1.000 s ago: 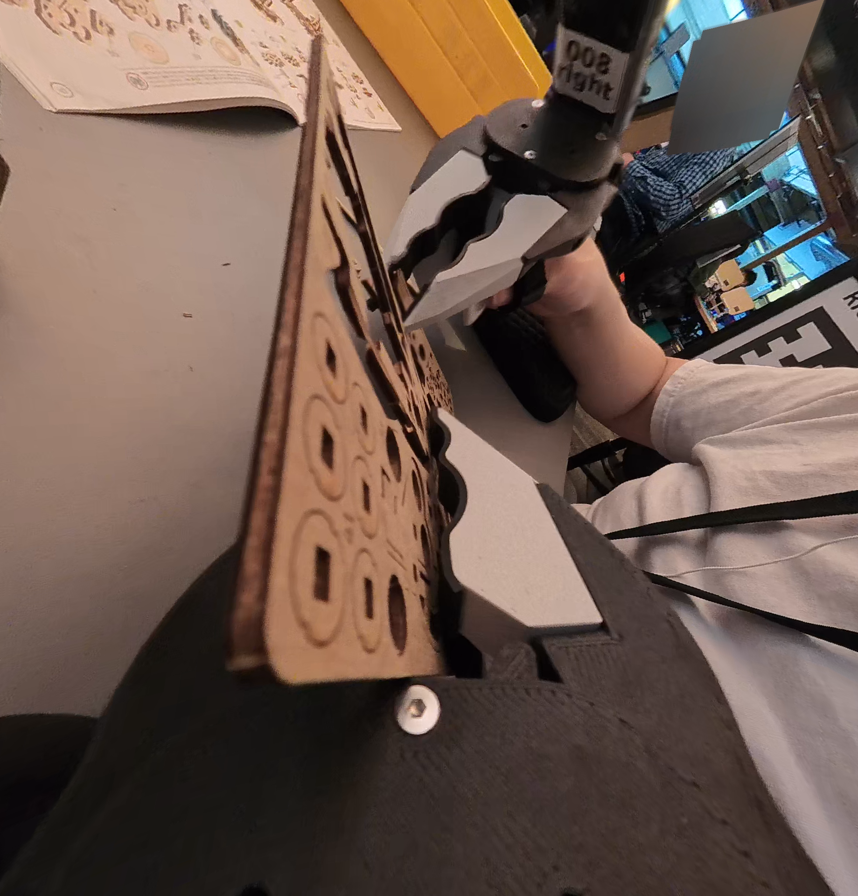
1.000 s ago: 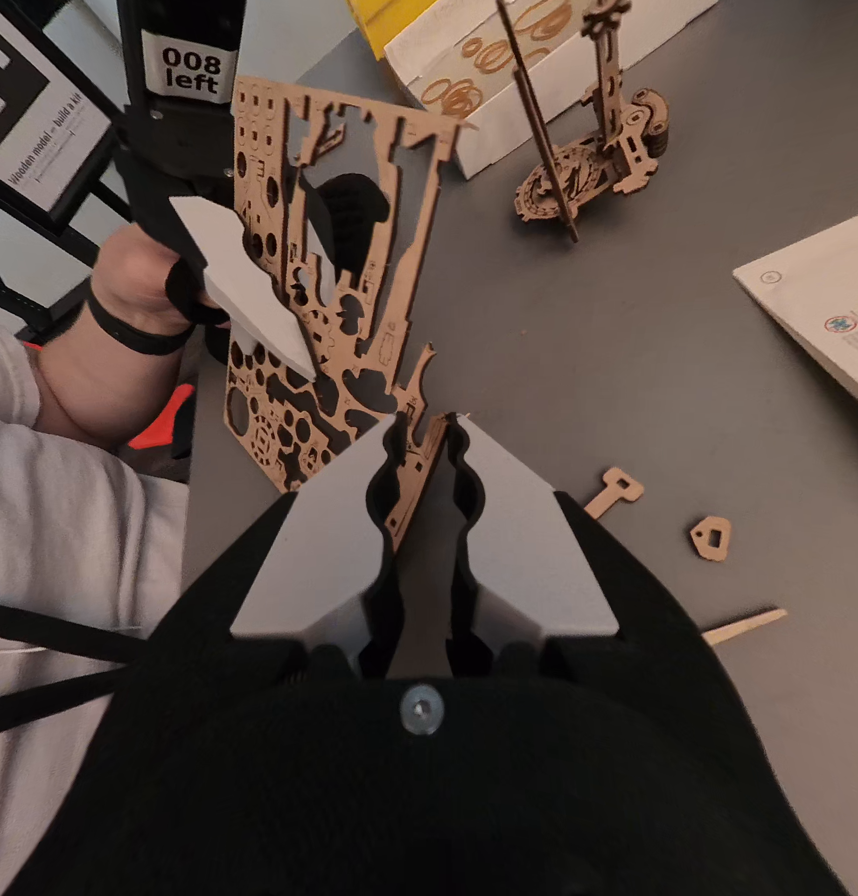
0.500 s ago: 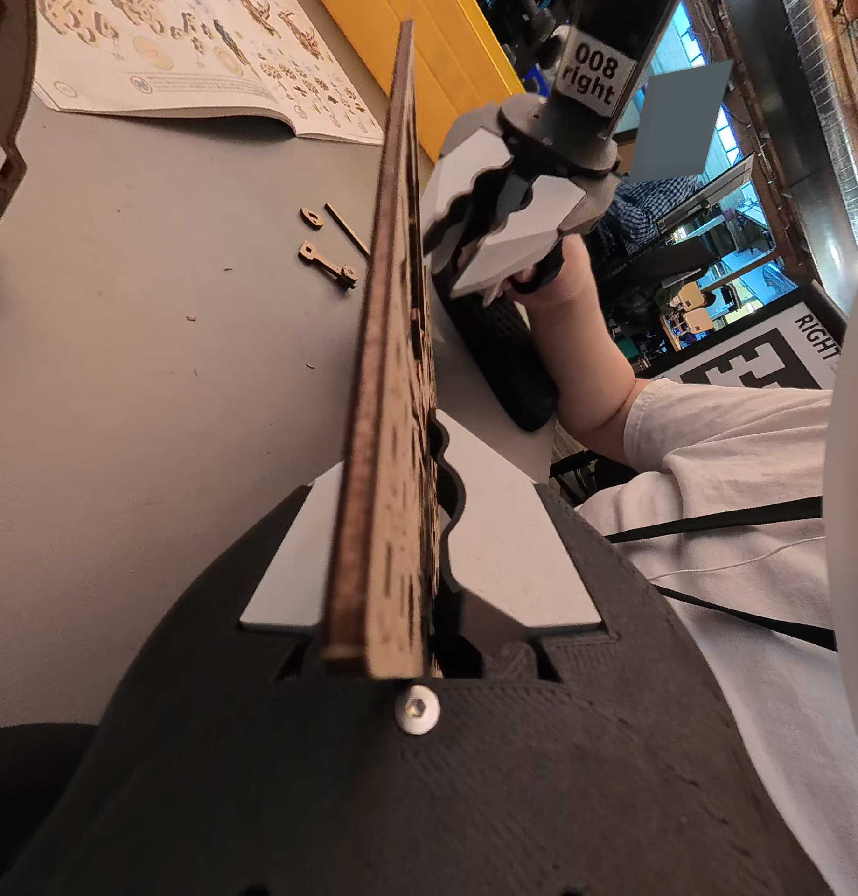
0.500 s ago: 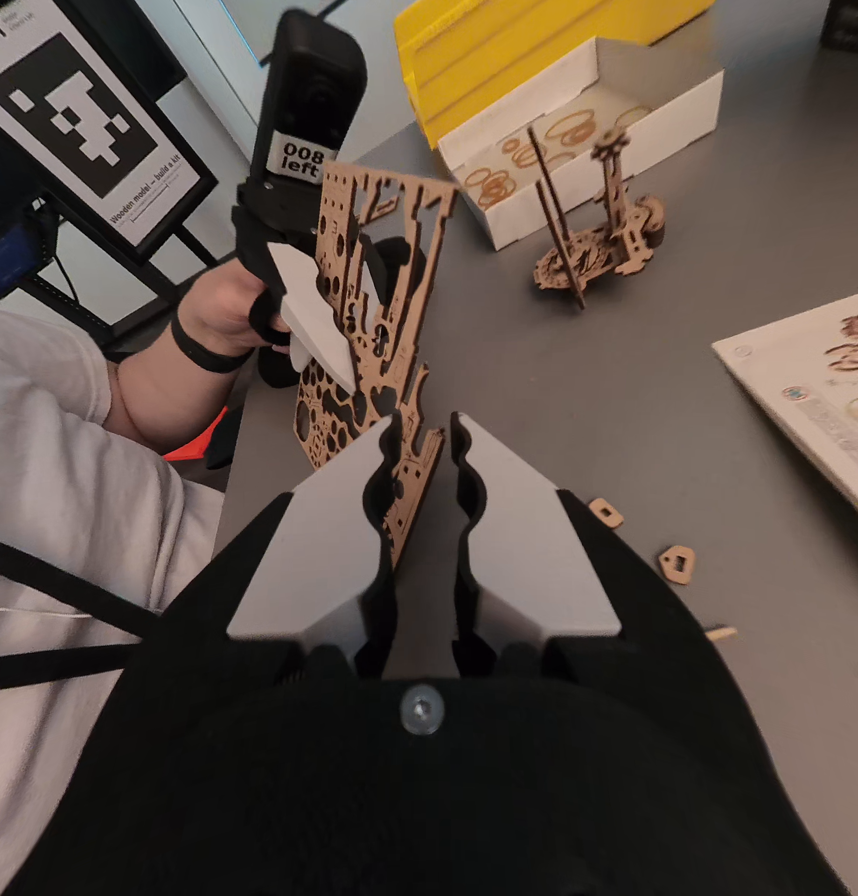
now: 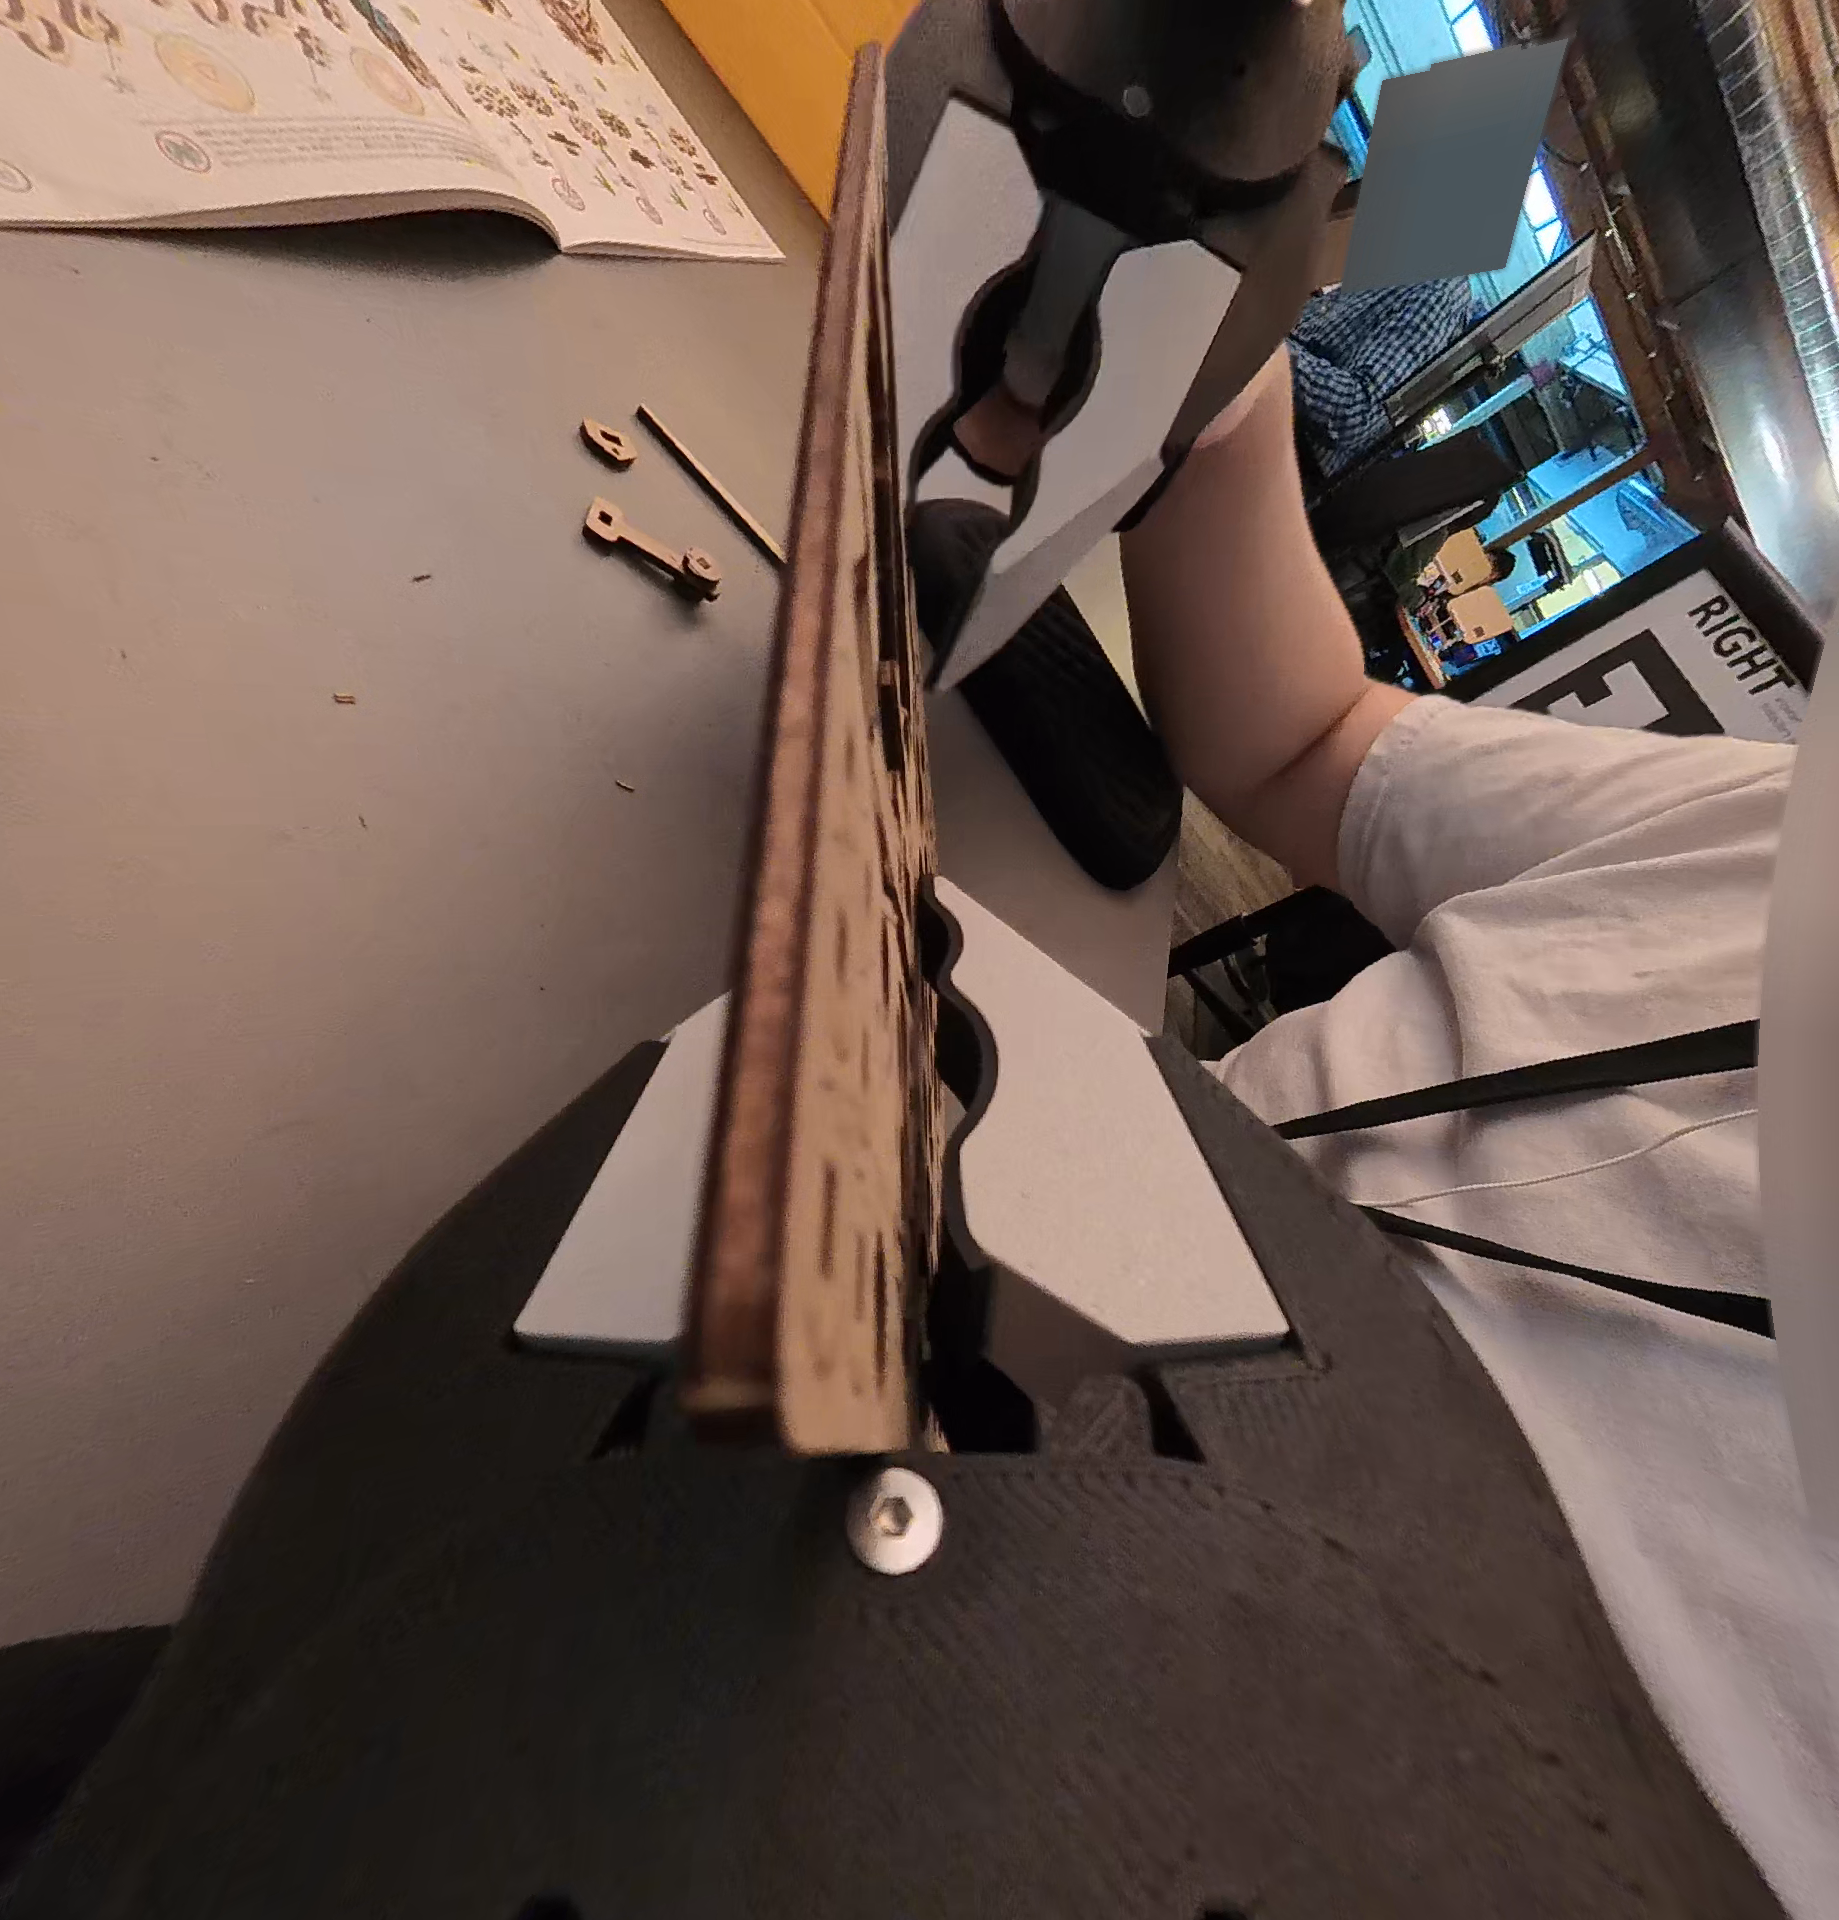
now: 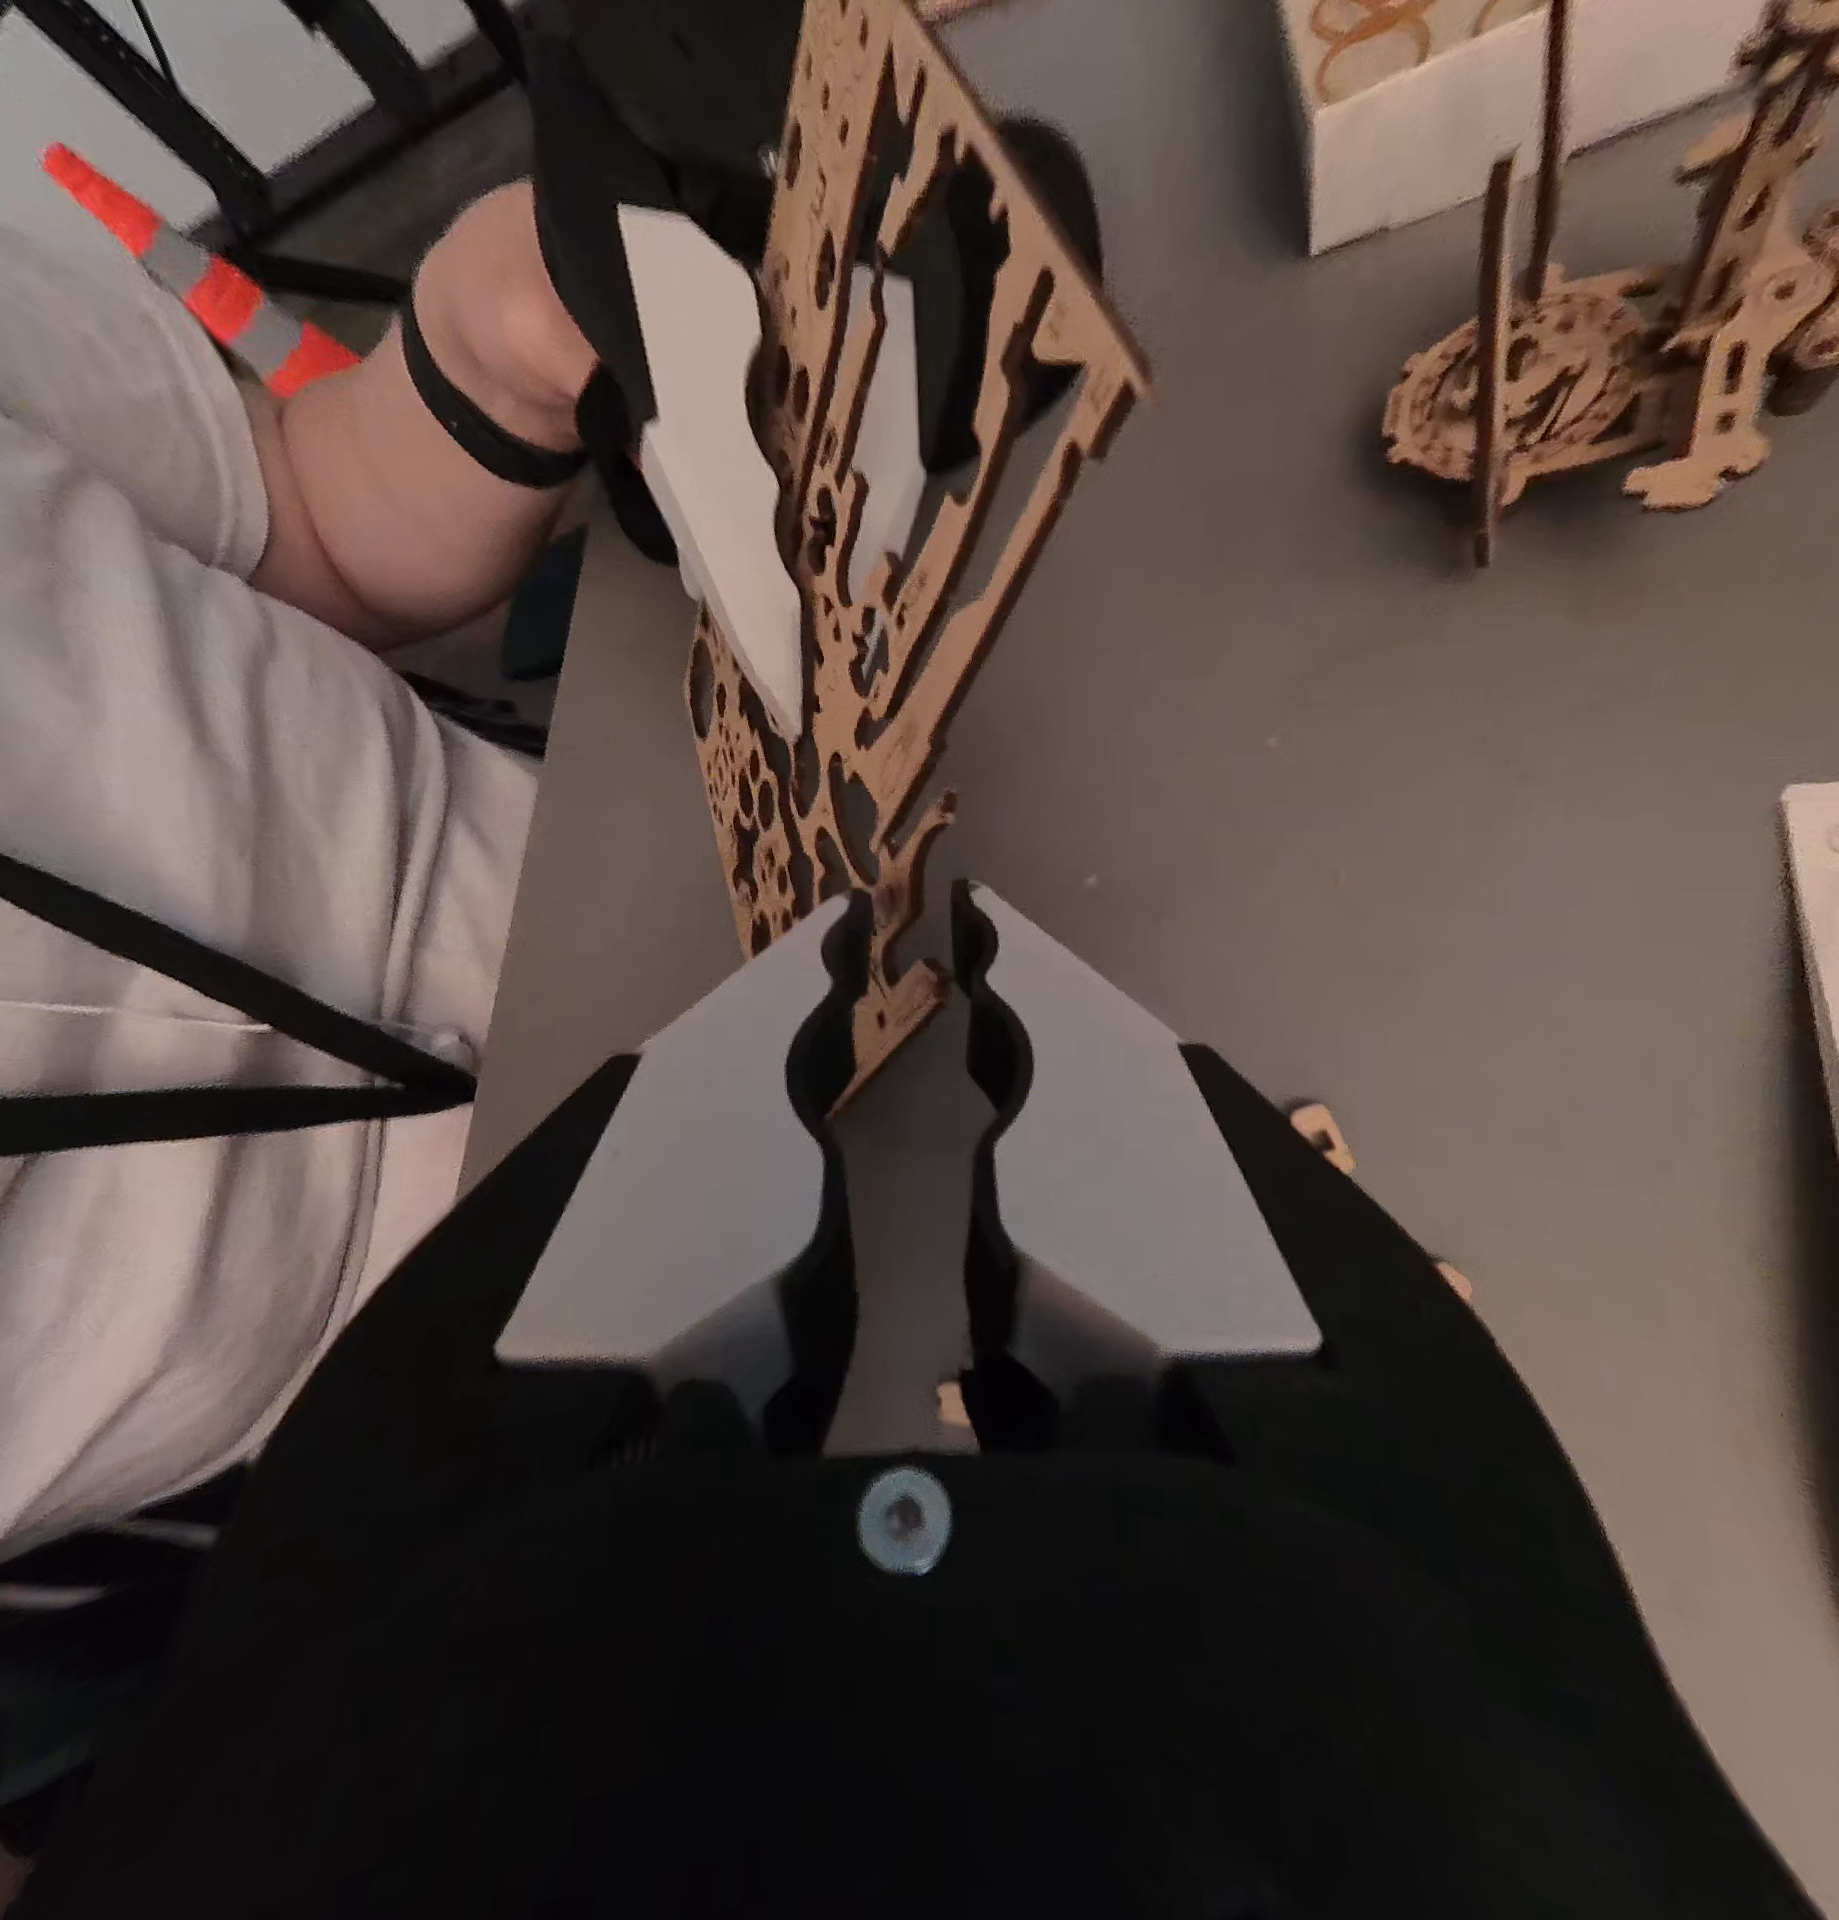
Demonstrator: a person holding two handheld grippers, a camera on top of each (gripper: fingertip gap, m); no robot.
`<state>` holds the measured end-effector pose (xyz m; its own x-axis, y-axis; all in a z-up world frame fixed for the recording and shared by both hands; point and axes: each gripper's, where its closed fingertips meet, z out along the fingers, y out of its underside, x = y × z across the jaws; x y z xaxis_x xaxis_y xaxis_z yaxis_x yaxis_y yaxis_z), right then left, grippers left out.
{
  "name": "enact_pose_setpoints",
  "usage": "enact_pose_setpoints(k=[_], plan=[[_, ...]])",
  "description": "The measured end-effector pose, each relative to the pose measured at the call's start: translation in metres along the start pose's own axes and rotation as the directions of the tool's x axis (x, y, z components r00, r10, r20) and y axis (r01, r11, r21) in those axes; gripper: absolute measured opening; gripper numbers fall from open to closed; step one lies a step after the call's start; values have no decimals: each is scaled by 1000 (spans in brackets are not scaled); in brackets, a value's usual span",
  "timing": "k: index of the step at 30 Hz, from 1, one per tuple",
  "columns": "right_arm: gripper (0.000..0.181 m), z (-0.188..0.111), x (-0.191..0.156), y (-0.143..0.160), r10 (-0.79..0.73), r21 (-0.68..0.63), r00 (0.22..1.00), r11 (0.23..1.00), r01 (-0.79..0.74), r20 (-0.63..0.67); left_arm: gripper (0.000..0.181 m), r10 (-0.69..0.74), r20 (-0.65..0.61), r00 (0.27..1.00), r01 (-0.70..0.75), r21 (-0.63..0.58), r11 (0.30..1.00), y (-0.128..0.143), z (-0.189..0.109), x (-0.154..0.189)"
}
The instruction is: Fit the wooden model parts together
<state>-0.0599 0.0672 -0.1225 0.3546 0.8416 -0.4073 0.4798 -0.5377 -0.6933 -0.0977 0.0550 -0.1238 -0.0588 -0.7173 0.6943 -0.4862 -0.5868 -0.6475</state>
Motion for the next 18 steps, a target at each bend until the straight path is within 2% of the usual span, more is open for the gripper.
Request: enact_pose_setpoints(k=[3, 6, 12, 18], plan=[[11, 3, 1, 7, -4, -89, 1000, 996, 6, 23, 0, -5, -3, 1000, 5, -14, 1000, 1, 1, -1], [9, 2, -1, 3, 14, -81, 998, 997, -10, 59, 0, -6, -12, 1000, 6, -3, 1000, 0, -1, 0], [7, 4, -1, 6, 153, -100, 982, 985, -142, 109, 0, -8, -11, 1000, 8, -19, 1000, 2, 1, 0], [5, 11, 6, 10, 177, -121, 982, 978, -169, 58, 0, -19, -1, 1000, 19, -18, 1000, 5, 1, -3]])
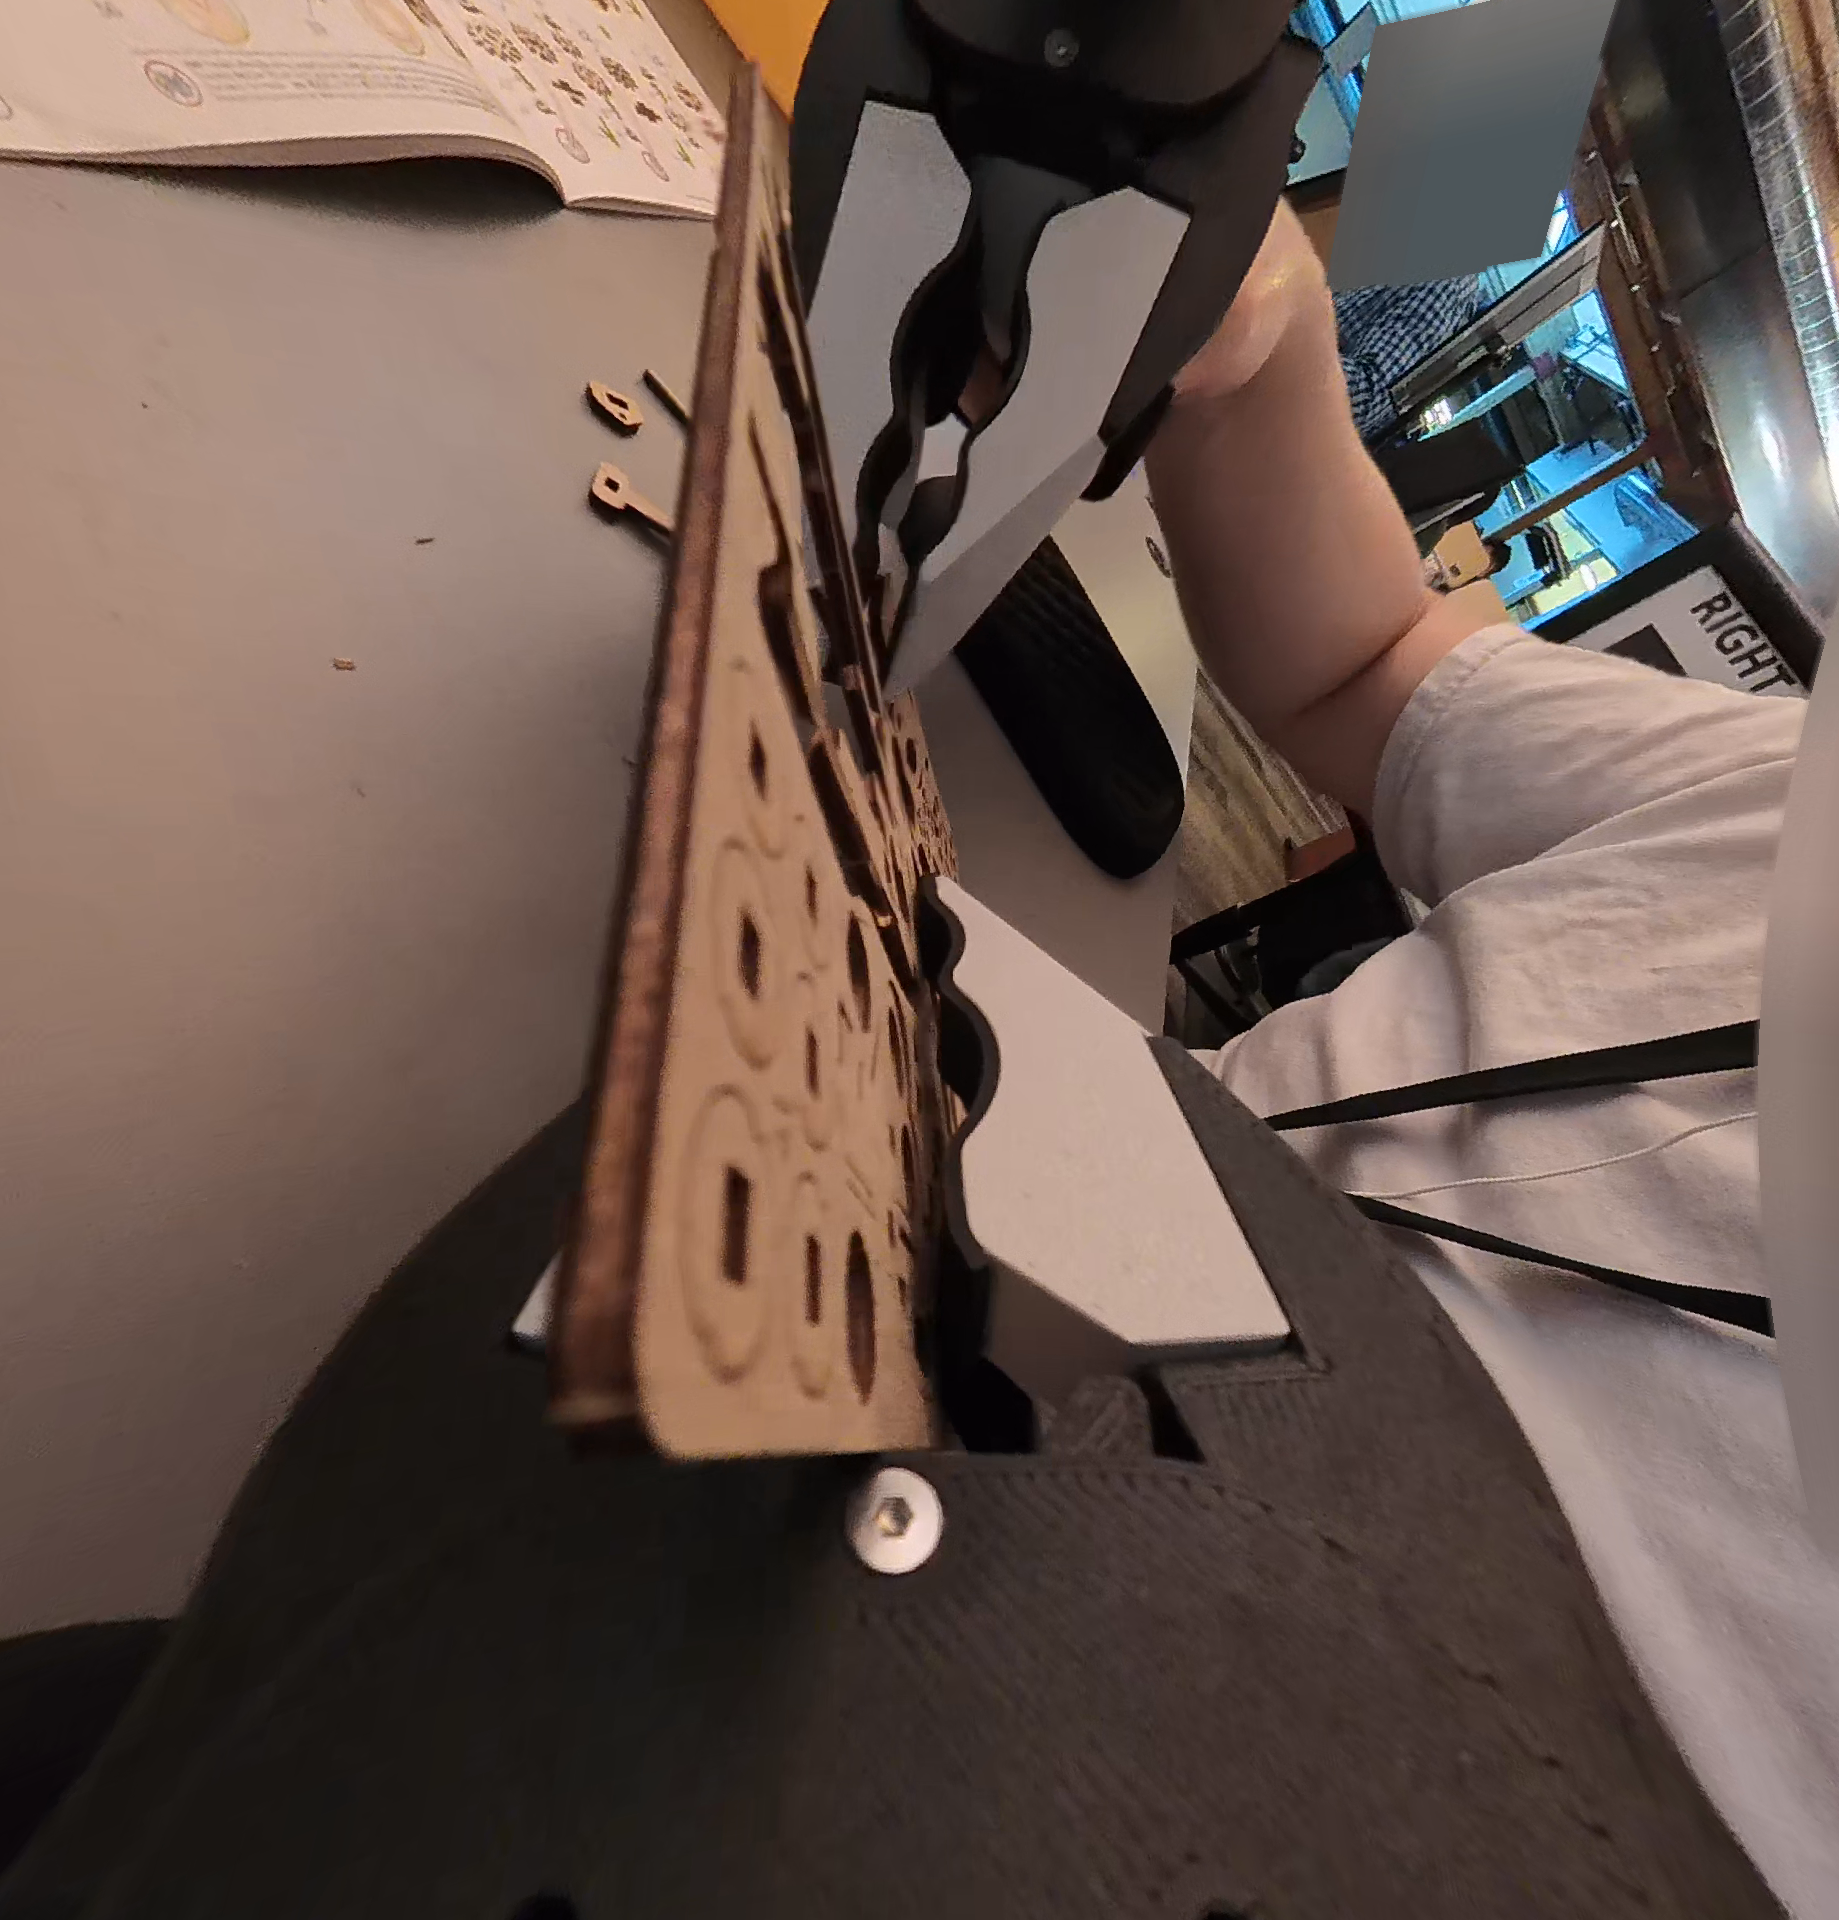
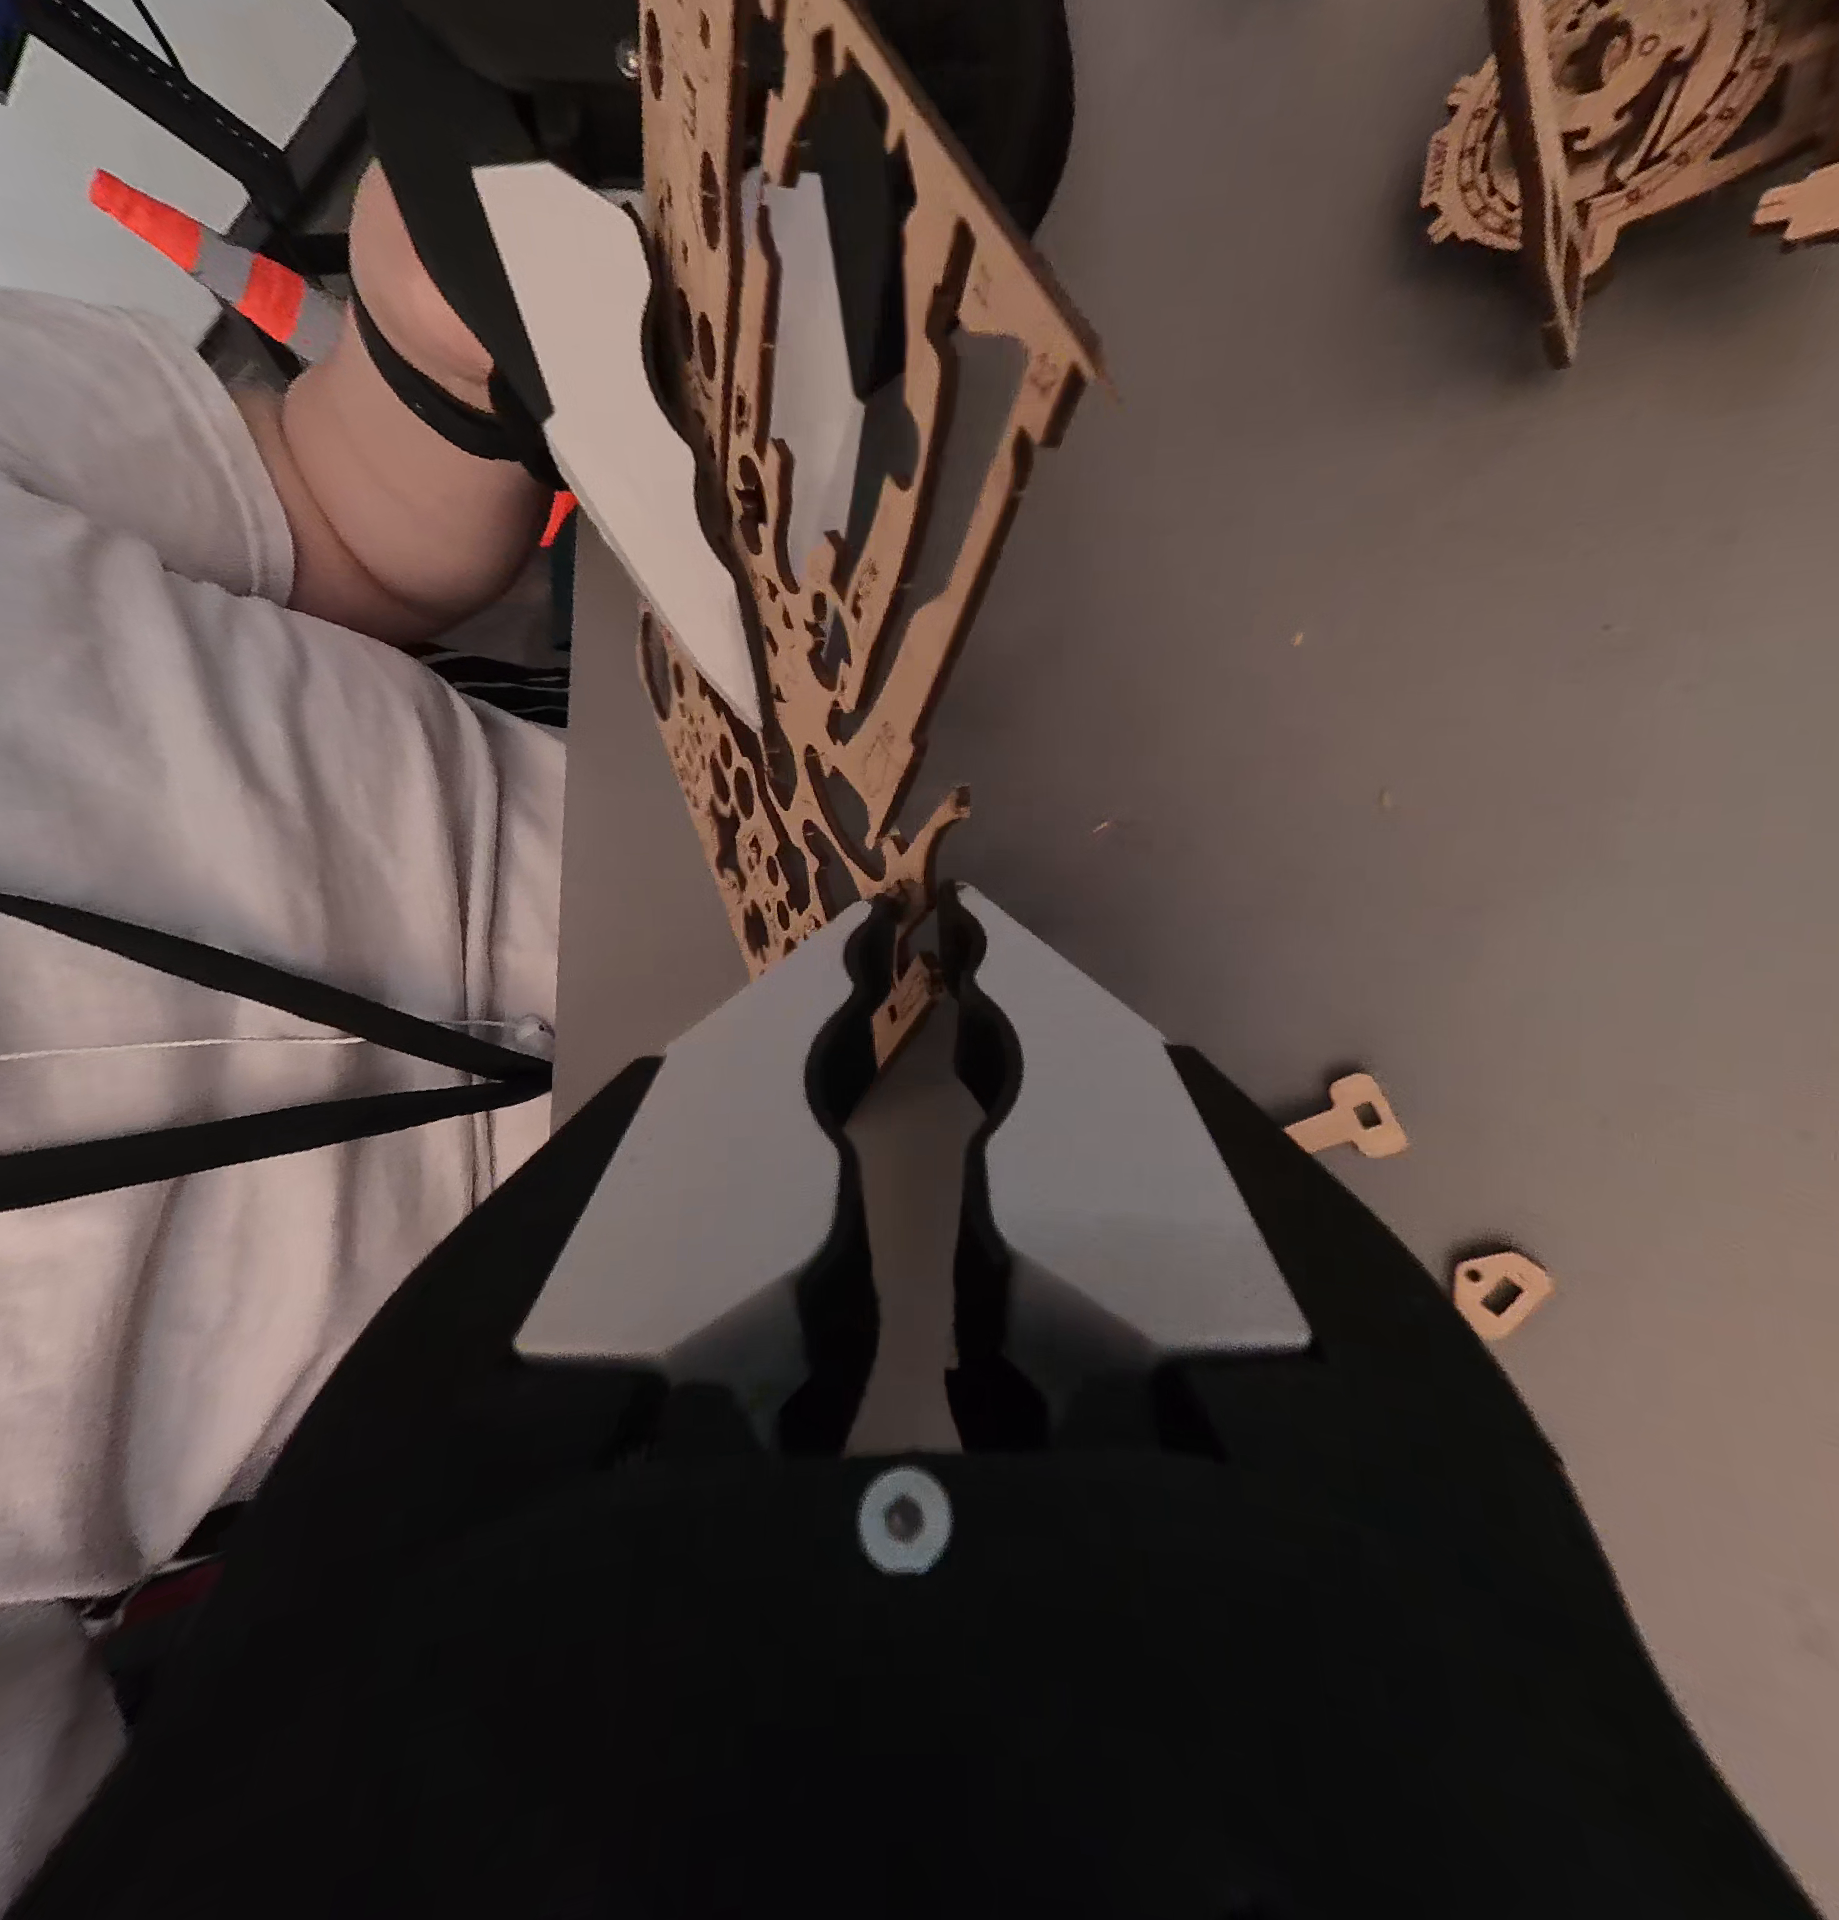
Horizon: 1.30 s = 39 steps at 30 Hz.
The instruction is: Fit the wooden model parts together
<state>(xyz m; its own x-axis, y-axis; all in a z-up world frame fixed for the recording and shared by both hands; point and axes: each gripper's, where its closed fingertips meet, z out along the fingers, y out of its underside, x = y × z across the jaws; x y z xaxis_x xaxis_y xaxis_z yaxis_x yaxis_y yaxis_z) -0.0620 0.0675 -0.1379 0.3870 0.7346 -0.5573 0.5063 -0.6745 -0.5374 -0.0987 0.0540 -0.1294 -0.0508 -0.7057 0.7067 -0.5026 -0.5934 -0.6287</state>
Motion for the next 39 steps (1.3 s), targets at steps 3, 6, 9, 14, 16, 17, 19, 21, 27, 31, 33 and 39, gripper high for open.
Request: enact_pose_setpoints(k=[3, 6, 9, 14, 16, 17, 19, 21, 27, 31, 33, 39], plan=[[6, 6, 3, 5, -20, -48, 999, 999, 19, -29, 5, -8, 6, 1000, 8, -20, 1000, 3, 1, -2], [5, 5, 0, 6, -11, -46, 1000, 999, 11, -5, 1, -20, -3, 1000, 20, -27, 999, 5, 1, -1], [5, 1, -4, 6, -4, -28, 1000, 1000, 4, 22, 0, -48, -24, 999, 47, -29, 998, 3, 2, -1], [7, -4, -11, 5, -15, -37, 997, 999, 18, 69, 0, -32, -39, 999, 31, -22, 999, 2, 1, 2], [6, -4, -10, 3, 3, -30, 997, 1000, -1, 80, 0, -30, -33, 999, 29, -13, 999, 0, 0, 2], [7, -4, -9, 3, 13, -31, 996, 999, -10, 83, 0, -28, -29, 999, 28, -12, 1000, 0, 0, 1], [7, -4, -10, 3, 14, -33, 996, 999, -11, 93, 0, -25, -31, 999, 25, -12, 1000, 1, 0, 2], [6, -5, -10, 1, 15, -25, 996, 1000, -12, 93, 0, -27, -33, 999, 27, -7, 1000, 0, 0, 2], [6, -5, -10, 0, 46, -11, 992, 999, -45, 115, 0, -27, -35, 999, 27, -7, 1000, 0, 0, 2], [3, -5, -12, -4, 49, 11, 990, 999, -51, 132, 0, -28, -34, 999, 28, -6, 1000, -1, 0, 1], [3, -4, -11, -1, 32, -14, 993, 999, -31, 116, 0, -30, -30, 999, 30, -16, 999, 1, 1, 1], [3, -5, -12, 2, 7, -60, 994, 998, 0, 111, 0, -29, -35, 999, 29, -11, 1000, 0, 0, 2]])
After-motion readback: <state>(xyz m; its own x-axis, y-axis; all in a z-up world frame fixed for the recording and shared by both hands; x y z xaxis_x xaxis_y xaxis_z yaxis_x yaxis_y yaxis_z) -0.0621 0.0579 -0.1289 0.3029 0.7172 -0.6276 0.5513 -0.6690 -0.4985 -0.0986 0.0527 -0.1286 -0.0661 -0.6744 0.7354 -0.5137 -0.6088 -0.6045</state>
